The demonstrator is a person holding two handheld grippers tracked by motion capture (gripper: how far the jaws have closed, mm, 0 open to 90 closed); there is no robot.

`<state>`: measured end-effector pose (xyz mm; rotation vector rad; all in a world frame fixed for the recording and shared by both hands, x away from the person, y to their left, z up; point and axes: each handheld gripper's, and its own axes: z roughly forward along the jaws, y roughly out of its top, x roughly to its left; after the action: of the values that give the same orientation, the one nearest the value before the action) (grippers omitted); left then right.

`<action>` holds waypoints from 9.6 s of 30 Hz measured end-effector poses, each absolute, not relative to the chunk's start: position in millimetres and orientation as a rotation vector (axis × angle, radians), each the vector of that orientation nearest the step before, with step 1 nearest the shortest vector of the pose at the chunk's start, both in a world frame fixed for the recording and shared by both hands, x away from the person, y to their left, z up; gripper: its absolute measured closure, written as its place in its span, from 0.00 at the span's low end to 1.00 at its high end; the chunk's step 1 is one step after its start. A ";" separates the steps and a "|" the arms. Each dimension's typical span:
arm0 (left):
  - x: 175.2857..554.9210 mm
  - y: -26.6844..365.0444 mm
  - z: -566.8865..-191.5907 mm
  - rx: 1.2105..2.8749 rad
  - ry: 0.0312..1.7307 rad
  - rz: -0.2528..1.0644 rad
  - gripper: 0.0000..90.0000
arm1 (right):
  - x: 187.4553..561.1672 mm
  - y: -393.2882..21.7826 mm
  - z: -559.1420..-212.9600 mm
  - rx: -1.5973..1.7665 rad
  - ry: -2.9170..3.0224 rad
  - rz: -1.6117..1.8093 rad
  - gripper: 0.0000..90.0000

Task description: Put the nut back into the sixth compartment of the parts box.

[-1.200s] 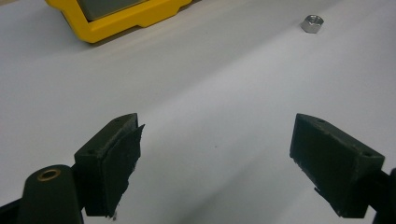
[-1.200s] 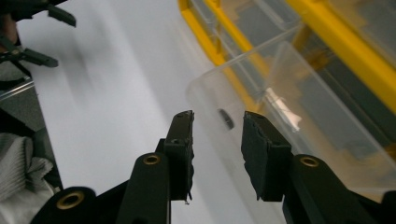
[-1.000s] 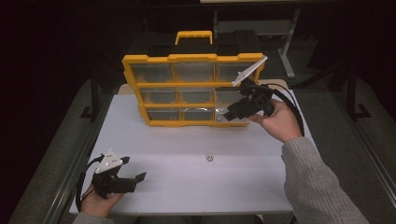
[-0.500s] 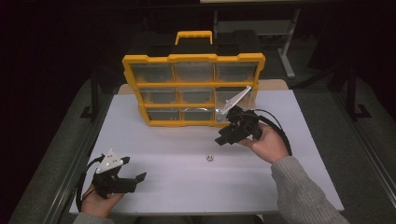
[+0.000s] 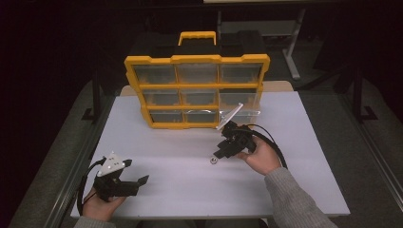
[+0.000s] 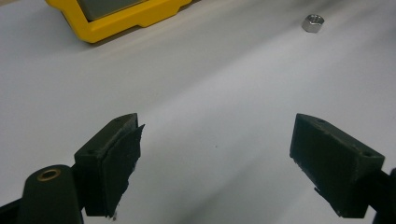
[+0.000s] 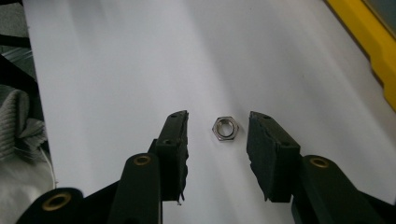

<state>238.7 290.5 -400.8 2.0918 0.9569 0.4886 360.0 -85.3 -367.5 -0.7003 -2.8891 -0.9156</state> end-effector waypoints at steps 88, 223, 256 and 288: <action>238.6 290.0 -401.1 2.082 0.957 0.493 0.17 | 362.0 -85.4 -342.2 -0.633 -2.867 -0.966 0.77; 237.5 287.3 -398.9 2.067 0.938 0.502 0.17 | 333.0 -196.5 -284.6 -1.019 -2.818 -1.204 0.52; 236.1 285.3 -392.9 2.053 0.919 0.487 0.17 | 312.1 -202.4 -368.6 -1.143 -2.781 -1.187 0.30; 235.5 282.7 -393.1 2.056 0.900 0.481 0.17 | 287.1 -218.6 -410.1 -1.257 -2.746 -1.222 0.24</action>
<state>235.5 282.7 -393.1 2.0561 0.9003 0.4814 287.1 -218.6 -410.1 -1.2570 -2.7456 -1.2216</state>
